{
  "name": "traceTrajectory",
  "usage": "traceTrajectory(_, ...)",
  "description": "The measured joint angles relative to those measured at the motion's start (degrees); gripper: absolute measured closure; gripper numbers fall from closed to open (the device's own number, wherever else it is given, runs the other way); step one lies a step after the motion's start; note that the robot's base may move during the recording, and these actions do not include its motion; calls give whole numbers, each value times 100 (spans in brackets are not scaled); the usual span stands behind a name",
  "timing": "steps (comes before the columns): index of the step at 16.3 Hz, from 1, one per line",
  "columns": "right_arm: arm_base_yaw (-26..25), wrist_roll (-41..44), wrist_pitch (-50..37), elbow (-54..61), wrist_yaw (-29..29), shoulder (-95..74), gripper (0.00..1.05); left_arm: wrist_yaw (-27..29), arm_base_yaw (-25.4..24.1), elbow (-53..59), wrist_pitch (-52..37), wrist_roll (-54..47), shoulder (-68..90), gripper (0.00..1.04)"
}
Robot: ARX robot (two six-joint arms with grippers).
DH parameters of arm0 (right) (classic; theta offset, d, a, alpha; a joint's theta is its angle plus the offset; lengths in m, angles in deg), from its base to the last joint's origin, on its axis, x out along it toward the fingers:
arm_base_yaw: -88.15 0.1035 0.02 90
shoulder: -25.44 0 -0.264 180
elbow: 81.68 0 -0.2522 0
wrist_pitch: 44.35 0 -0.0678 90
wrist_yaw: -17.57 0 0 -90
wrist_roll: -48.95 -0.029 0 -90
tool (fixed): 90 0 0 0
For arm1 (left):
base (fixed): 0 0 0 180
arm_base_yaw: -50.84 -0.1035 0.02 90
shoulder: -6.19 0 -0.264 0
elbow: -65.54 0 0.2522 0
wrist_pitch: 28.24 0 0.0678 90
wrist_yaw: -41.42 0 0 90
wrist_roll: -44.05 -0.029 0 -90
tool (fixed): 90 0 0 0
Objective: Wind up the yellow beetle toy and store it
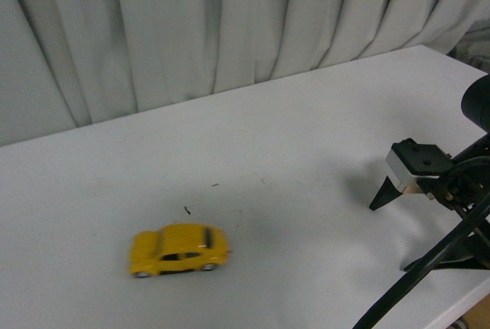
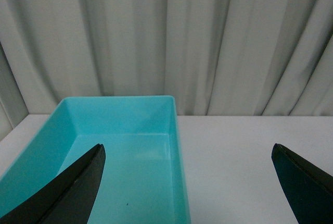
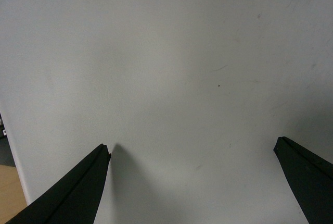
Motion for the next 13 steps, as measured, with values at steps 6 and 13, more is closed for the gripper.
traceTrajectory(6,219,7,450,-514,267,-59,7,-2,0,0,2,0,0,7)
traceTrajectory(13,787,-291,595,-1582,-83,315,7,-2,0,0,0,0,0,7)
